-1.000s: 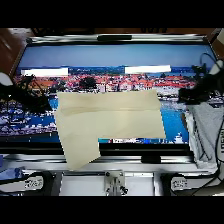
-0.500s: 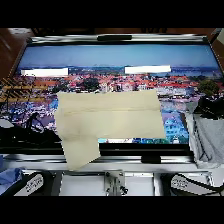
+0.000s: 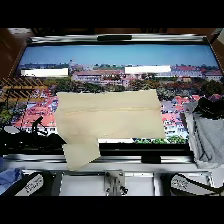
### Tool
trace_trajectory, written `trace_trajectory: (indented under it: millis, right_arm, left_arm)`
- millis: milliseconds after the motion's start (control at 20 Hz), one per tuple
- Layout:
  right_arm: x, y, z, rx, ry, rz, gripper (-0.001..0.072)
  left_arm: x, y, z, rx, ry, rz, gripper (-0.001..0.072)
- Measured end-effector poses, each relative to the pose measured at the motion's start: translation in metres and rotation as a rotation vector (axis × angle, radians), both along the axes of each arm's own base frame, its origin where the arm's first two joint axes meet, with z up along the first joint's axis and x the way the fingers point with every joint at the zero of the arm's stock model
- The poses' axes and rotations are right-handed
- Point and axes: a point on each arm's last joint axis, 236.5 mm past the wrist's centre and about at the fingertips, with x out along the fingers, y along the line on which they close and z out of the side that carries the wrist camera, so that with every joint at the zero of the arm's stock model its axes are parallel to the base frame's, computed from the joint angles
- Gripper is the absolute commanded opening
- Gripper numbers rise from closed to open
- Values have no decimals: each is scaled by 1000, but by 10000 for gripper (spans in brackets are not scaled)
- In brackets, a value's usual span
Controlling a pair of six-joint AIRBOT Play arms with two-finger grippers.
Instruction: Fold the shirts.
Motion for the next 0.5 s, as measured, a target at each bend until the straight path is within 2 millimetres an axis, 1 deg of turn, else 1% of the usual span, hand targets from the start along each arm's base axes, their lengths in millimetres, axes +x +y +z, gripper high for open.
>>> trace_trajectory:
  millis: [50,100,150,200,300,450,500]
  right_arm:
    - [0,0,0,-1,-2,0,487]
    - [1,1,0,4,-6,7,619]
    - [1,4,-2,15,-7,18,623]
    - [-1,10,-6,38,-4,27,623]
    - [-10,28,-21,112,20,48,622]
    - [-34,63,-51,251,79,86,622]
    - [-40,72,-59,283,90,91,621]
  left_arm:
    - [1,-2,-3,7,-4,-12,239]
    - [4,-3,-6,16,-13,-14,123]
    - [8,-5,-7,20,-32,-13,41]
    - [10,-8,-6,9,-41,-19,28]
    - [15,-13,-5,-3,-61,-21,28]
    - [18,-16,-2,-15,-75,-26,28]
    - [18,-17,-2,-18,-77,-29,28]
